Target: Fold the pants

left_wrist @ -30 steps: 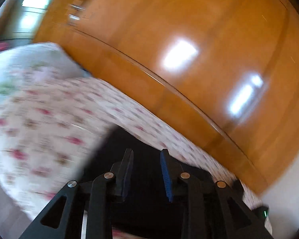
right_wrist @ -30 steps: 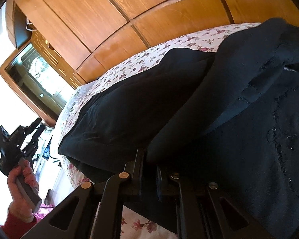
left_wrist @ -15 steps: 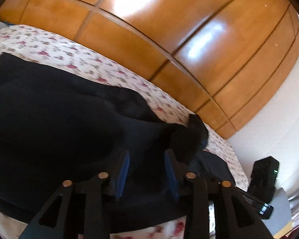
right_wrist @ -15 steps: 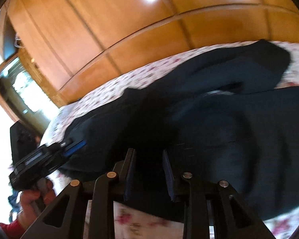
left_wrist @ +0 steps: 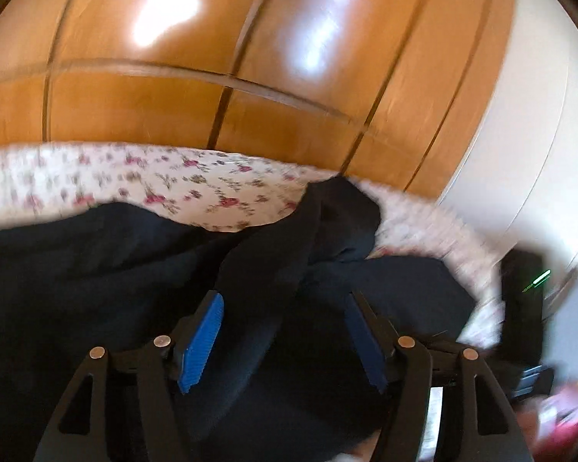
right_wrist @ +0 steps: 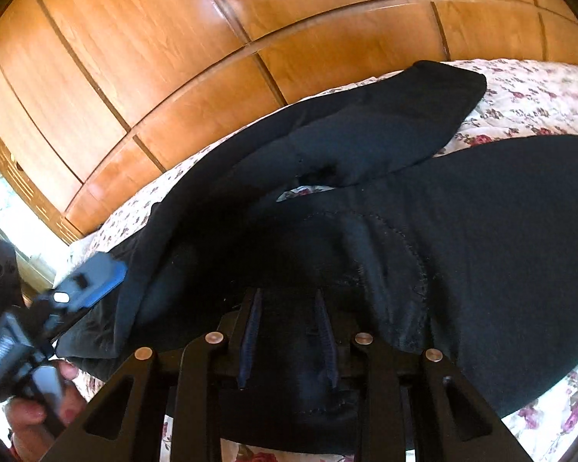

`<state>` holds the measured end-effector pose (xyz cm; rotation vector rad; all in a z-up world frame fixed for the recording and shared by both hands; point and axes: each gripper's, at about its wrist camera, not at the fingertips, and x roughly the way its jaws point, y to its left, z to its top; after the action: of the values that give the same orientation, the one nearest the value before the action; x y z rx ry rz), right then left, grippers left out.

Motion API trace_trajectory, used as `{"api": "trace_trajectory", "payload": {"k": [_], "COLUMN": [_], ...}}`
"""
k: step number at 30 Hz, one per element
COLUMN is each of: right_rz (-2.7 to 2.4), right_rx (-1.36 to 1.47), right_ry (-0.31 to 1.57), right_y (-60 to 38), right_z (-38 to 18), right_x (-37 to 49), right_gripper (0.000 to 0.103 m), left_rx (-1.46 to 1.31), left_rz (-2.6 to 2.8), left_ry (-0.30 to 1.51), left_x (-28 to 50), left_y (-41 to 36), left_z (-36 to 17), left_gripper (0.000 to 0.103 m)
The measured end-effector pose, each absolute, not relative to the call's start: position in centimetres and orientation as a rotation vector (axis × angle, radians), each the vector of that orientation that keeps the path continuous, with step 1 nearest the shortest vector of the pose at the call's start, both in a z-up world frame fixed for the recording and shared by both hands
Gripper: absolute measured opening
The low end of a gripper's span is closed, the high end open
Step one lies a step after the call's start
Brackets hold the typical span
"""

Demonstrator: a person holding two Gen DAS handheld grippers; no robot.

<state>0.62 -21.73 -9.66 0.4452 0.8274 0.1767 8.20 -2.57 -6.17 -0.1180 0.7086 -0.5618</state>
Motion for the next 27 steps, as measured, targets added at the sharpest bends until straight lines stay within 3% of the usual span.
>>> {"api": "trace_trajectory", "payload": {"k": [1,3,4,7,14,19,23,27], "right_rz": [0.175,0.167,0.164,0.155,0.027,-0.049,-0.001,0.041], "right_rx": [0.452,0.455,0.458,0.466,0.511,0.582,0.540,0.414], "right_ry": [0.824,0.821,0.821,0.813,0.726,0.634,0.647,0.700], "right_y": [-22.0,-22.3,-22.9,-23.8,-26.9,-30.2,-30.5,-28.3], "right_z": [-9.6,-9.5,-9.6,-9.2,-7.4,-4.9,-2.6,-0.7], "right_x": [0.5,0.3,0.3,0.0,-0.9,-0.7,2.6,7.5], "right_gripper": [0.030,0.030,0.030,0.030,0.030,0.031,0.050,0.058], "left_rx": [-0.053,-0.016,-0.022,-0.124,-0.031,-0.020,-0.083,-0.060], "left_rz": [-0.529,-0.522,-0.507,-0.552,-0.672,-0.664,-0.656,-0.651], "left_ry": [0.707,0.725,0.753,0.764,0.670,0.742,0.721,0.687], "left_x": [8.5,9.1,9.5,9.4,3.8,2.8,2.8,2.7], "left_y": [-3.3,-3.8,-3.8,-2.5,-2.7,-2.9,-2.6,-3.0], "left_z": [-6.5,-7.1,-7.4,-7.9,-7.7,-10.9,-11.5,-11.9], "left_gripper": [0.064,0.039,0.021,0.017,0.013,0.013,0.013,0.013]}}
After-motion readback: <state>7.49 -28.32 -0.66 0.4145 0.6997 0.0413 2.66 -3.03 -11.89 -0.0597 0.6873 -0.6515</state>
